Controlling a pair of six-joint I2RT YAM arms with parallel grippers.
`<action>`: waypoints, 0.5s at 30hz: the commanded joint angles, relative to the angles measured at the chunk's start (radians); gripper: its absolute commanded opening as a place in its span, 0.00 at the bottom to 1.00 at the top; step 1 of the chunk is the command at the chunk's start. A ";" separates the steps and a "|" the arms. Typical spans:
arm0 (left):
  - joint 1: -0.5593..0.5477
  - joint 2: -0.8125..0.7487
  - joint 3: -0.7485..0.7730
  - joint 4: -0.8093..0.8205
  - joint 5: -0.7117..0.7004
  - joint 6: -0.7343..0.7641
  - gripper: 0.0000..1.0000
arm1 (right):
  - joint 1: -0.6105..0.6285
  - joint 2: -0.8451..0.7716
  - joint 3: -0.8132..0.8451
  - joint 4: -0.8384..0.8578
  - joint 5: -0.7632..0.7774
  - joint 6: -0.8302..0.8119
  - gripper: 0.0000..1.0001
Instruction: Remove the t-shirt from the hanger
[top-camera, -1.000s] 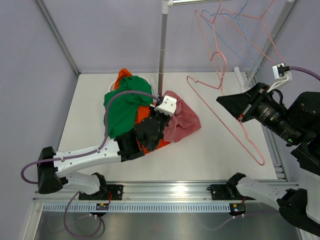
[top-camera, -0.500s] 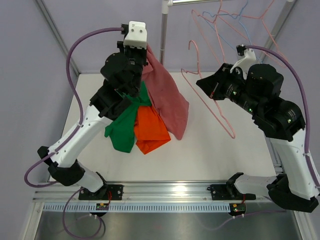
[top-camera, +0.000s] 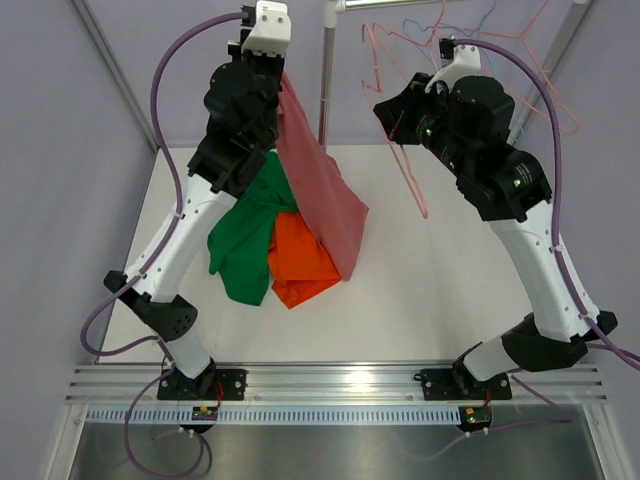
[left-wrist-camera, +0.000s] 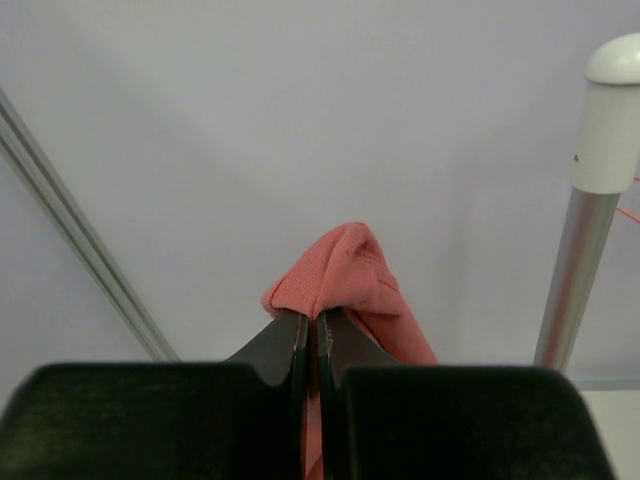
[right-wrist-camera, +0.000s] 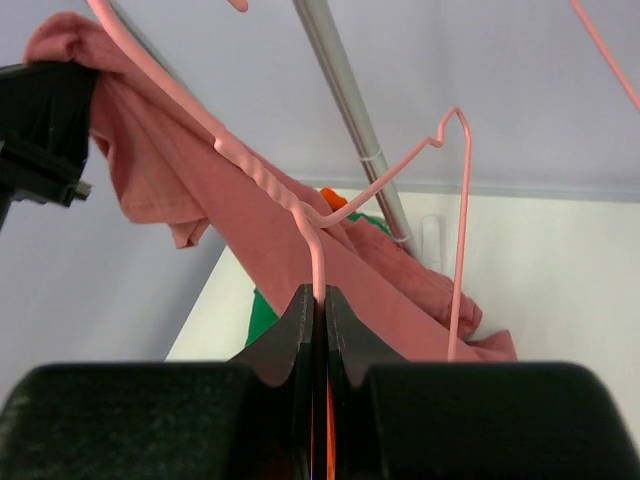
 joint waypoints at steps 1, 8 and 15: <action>0.024 -0.015 0.136 0.109 0.041 0.072 0.02 | -0.044 0.032 0.078 0.086 0.014 -0.032 0.00; 0.135 0.023 0.206 0.205 0.036 0.107 0.01 | -0.113 0.120 0.162 0.112 -0.026 -0.025 0.00; 0.179 -0.009 0.209 0.267 0.076 0.118 0.01 | -0.158 0.158 0.148 0.159 -0.092 -0.010 0.00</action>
